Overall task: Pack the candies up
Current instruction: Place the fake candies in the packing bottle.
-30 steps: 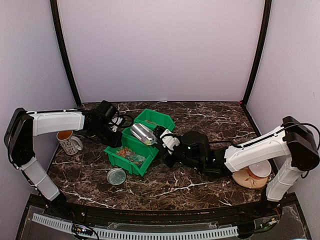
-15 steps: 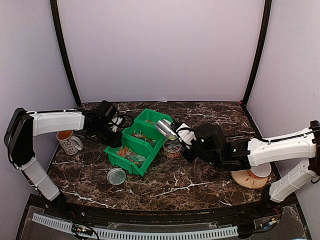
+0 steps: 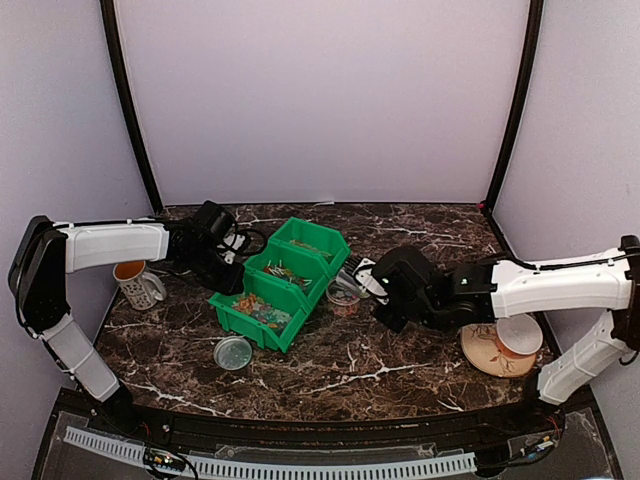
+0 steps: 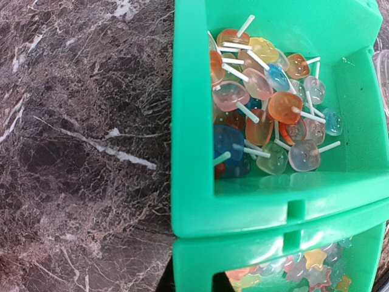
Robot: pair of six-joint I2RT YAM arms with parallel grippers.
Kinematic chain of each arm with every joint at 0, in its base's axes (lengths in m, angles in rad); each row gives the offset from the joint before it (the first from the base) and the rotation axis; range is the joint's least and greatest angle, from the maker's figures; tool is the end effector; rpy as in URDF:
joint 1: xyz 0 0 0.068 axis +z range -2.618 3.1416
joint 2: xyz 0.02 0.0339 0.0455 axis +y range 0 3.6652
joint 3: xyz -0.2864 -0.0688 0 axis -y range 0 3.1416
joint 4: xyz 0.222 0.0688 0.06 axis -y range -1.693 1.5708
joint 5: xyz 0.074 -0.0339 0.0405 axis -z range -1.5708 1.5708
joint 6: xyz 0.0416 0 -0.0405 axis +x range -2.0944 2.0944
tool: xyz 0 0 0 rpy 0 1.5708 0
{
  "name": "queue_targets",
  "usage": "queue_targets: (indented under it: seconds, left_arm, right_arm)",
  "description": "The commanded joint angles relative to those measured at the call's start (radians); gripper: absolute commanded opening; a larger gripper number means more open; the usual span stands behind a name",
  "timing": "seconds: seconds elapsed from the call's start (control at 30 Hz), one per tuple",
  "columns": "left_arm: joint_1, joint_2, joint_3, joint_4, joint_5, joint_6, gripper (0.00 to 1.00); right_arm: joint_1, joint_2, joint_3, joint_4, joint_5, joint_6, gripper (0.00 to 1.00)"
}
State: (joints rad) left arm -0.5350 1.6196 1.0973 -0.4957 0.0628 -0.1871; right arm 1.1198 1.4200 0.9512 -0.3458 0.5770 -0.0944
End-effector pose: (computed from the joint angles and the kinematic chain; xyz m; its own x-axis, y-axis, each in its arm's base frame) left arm 0.2713 -0.1638 0.2425 -0.8193 0.2698 -0.5060 0.3916 0.9078 -0.1501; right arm 0.1411 0.2393 0.2707 -0.2599 -0.7180 -0.6457 -0.6184 0.6373 -0.4597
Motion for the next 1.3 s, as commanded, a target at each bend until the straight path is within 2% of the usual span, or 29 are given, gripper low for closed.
queue_targets:
  seconds: [0.0,0.73,1.27]
  left_arm:
    - [-0.002,-0.058,0.061,0.098,0.020,-0.012,0.00]
    - [-0.003,-0.061,0.062,0.099,0.021,-0.012,0.00]
    - [-0.003,-0.063,0.064,0.097,0.024,-0.012,0.00]
  right_arm:
    - [-0.011,0.036,0.075,-0.119,0.003,0.018,0.00]
    - [-0.019,0.204,0.348,-0.481,0.008,-0.038,0.00]
    - [-0.019,0.284,0.482,-0.596,0.076,-0.063,0.00]
